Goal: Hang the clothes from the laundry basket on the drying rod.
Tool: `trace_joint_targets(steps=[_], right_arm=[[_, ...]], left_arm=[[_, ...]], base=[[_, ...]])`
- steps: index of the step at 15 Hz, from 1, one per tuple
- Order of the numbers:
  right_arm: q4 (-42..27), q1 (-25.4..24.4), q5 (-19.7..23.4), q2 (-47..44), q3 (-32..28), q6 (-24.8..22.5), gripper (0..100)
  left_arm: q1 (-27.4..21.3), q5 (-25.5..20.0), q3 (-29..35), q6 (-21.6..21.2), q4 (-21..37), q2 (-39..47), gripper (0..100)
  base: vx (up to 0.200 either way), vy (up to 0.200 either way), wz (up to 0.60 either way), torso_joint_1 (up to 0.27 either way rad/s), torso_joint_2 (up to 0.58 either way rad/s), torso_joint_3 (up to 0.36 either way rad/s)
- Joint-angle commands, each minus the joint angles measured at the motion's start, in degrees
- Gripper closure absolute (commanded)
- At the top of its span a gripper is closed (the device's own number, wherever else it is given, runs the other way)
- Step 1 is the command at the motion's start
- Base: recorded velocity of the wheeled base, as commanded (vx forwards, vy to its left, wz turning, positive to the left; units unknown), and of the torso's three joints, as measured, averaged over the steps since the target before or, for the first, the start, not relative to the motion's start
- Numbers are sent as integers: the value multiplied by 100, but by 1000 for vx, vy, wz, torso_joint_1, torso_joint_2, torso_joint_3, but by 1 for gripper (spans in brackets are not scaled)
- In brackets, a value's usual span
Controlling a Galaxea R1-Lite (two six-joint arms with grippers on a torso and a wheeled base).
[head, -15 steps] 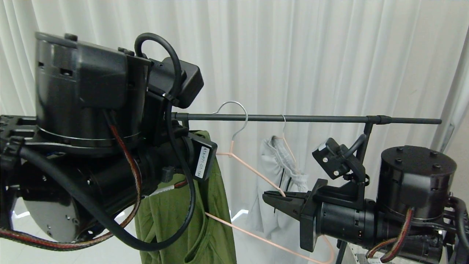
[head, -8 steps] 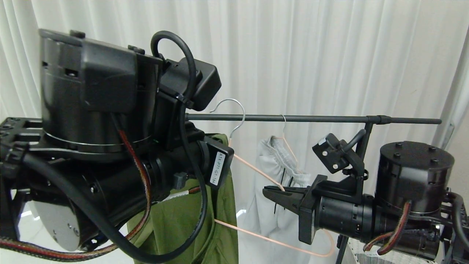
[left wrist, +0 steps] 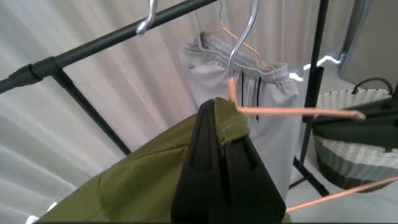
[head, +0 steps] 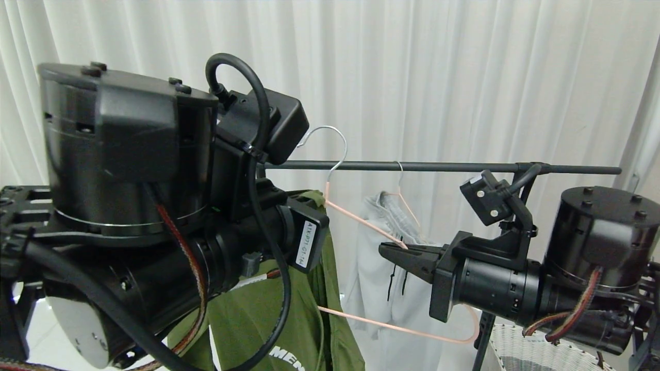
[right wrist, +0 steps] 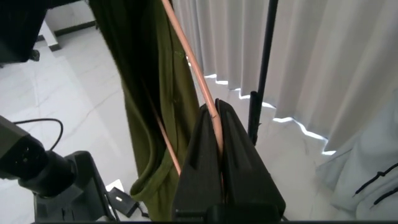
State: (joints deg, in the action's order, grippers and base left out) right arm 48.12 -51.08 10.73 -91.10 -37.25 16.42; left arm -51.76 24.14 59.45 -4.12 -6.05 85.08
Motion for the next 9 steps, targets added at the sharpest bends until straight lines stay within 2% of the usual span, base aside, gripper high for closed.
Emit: trace_joint_targets(steps=[1,3,4,7,9], right_arm=[[40,10,8,163,-27,-7,100],[40,19,8,215,-19,-7,100],[40,28,-1,224,-27,-7,100],[49,81,-1,295,-27,-7,100],[40,212,8,567,43,-16,100]], left_arm=[[-1,-85,-13,-1,25,-9,100],[-1,-129,-65,-1,25,-18,100],[-1,-120,-109,-10,25,-44,0],[-1,-129,-232,-45,16,-132,0],[70,-129,-681,-71,-204,-545,0]], base=[[0,0,0,0,0,0],[0,0,0,0,0,0],[0,0,0,0,0,0],[0,0,0,0,0,0],[0,0,0,0,0,0]])
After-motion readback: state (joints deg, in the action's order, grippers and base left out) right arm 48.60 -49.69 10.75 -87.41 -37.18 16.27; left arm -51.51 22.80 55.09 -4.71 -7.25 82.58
